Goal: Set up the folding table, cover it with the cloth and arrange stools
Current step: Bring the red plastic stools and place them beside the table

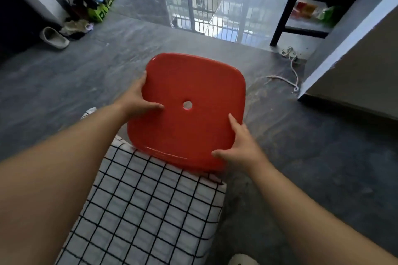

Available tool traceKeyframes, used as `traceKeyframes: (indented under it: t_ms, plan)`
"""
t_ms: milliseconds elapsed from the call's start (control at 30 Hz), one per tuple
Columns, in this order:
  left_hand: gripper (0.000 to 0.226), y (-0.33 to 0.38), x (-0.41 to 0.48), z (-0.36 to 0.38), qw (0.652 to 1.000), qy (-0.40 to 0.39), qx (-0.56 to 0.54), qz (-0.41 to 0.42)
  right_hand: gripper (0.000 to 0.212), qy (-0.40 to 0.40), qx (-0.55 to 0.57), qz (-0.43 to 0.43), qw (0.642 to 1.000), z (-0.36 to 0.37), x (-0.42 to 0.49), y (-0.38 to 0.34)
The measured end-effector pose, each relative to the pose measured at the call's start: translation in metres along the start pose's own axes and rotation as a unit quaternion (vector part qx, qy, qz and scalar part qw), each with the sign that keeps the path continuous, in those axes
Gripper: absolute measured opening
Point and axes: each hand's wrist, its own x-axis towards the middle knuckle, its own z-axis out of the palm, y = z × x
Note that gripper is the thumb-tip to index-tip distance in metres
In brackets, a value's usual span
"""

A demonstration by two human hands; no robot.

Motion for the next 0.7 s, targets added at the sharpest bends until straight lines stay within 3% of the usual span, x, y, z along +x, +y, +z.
traceKeyframes:
  t_ms: [200, 267, 333, 433, 533, 700]
  plan:
    - [0.09, -0.031, 0.026, 0.016, 0.995, 0.017, 0.089, -0.04, 0.123, -0.064, -0.132, -0.026, 0.989, 0.018, 0.02, 0.01]
    - [0.075, -0.029, 0.024, 0.025, 0.979, -0.011, 0.199, -0.043, 0.115, -0.089, -0.215, -0.051, 0.971, 0.025, 0.02, 0.008]
    - [0.066, -0.021, 0.007, 0.047, 0.956, 0.01, 0.291, -0.045, 0.107, -0.092, -0.276, -0.066, 0.955, 0.032, 0.021, 0.007]
    - [0.078, -0.009, -0.041, 0.096, 0.947, 0.097, 0.293, -0.088, 0.1, -0.088, -0.317, -0.075, 0.941, 0.031, 0.022, 0.008]
    - [0.091, -0.012, -0.066, 0.127, 0.948, 0.073, 0.28, -0.133, 0.095, -0.104, -0.354, -0.083, 0.926, 0.027, 0.026, 0.008]
    - [0.092, -0.023, -0.043, 0.122, 0.947, 0.085, 0.284, -0.126, 0.091, -0.101, -0.386, -0.084, 0.913, 0.031, 0.05, 0.0]
